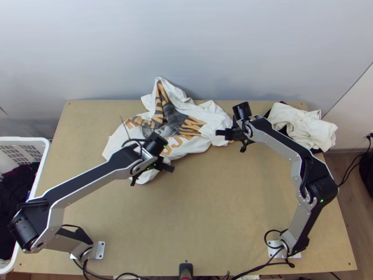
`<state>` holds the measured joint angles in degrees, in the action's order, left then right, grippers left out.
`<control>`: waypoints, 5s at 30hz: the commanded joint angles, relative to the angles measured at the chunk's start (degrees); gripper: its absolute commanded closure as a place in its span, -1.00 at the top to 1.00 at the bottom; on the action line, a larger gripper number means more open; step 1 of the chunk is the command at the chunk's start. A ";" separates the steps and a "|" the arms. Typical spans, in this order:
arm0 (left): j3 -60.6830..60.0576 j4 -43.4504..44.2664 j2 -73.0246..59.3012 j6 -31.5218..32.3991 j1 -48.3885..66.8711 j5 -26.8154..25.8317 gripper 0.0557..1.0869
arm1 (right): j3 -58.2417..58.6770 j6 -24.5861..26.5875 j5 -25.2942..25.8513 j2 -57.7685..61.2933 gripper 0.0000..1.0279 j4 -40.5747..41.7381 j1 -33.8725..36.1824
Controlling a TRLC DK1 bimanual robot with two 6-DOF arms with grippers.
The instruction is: Fold the t-shirt
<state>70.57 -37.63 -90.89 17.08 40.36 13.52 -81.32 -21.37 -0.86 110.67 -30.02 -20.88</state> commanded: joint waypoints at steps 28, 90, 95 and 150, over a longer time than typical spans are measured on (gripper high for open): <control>21.19 13.19 20.84 -12.95 -25.68 10.30 -0.92 | -13.60 9.15 15.45 -29.29 -0.94 -3.82 4.10; 14.86 10.29 53.80 -27.10 -18.30 15.92 -0.92 | -18.35 31.82 31.27 -65.06 -0.95 -20.87 -4.87; 4.58 8.80 51.87 -19.63 -16.28 12.50 -0.92 | -5.43 25.50 28.72 -64.62 -0.95 -19.11 -10.32; 10.56 47.73 -24.42 -1.61 -36.23 4.06 -0.22 | -33.55 0.18 11.50 21.51 -0.19 7.87 8.58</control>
<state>79.35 12.10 -115.04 14.79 4.29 16.99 -112.95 -19.35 10.70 131.02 -19.88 -12.21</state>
